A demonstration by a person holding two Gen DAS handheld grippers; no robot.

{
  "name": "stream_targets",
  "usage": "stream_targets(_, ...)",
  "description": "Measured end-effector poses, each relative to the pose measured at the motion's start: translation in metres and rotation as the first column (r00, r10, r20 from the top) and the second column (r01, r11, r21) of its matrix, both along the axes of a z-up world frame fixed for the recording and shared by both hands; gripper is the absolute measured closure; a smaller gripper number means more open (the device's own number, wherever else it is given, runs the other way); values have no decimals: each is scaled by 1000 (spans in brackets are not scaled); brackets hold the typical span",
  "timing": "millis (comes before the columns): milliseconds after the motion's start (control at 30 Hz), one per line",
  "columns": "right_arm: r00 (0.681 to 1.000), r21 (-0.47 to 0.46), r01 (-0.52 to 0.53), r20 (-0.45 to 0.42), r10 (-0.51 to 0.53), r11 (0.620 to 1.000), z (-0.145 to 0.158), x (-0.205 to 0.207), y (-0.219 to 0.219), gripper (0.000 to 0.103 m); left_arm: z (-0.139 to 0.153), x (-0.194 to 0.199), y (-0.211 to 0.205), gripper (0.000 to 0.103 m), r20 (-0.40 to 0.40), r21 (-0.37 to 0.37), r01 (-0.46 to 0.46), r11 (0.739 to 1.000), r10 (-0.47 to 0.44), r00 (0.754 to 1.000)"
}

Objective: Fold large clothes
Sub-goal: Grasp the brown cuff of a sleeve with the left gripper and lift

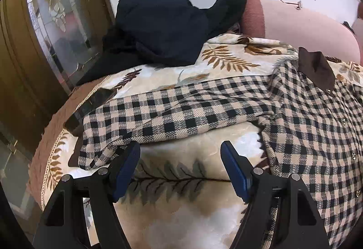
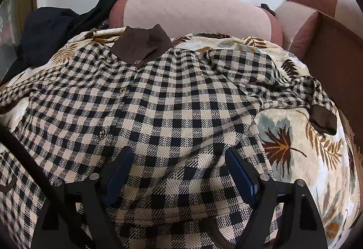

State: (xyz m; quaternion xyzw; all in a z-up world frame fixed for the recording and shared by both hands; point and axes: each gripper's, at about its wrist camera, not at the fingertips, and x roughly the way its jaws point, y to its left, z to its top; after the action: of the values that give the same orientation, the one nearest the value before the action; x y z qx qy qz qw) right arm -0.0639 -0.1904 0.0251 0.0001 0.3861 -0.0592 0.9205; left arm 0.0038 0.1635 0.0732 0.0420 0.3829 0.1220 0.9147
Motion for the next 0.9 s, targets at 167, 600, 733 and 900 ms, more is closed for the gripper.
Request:
stream_targets(167, 1000, 10, 3, -4, -3, 1000, -1, 0, -1, 17, -4, 5, 32, 29, -30, -90, -70, 994, 67, 997)
stream_targets(600, 1000, 50, 24, -7, -24, 998, 0, -5, -14, 16, -42, -19, 212, 30, -156, -496, -446, 745, 429, 890)
stream_targets(733, 1000, 35, 12, -2, -12, 999, 0, -6, -9, 16, -40, 0, 213, 30, -116, -493, -410, 768, 408, 905)
stream_targets(900, 1000, 22, 7, -11, -6, 1000, -4, -5, -6, 16, -41, 20, 207, 83, -125, -404, -429, 808, 416, 901)
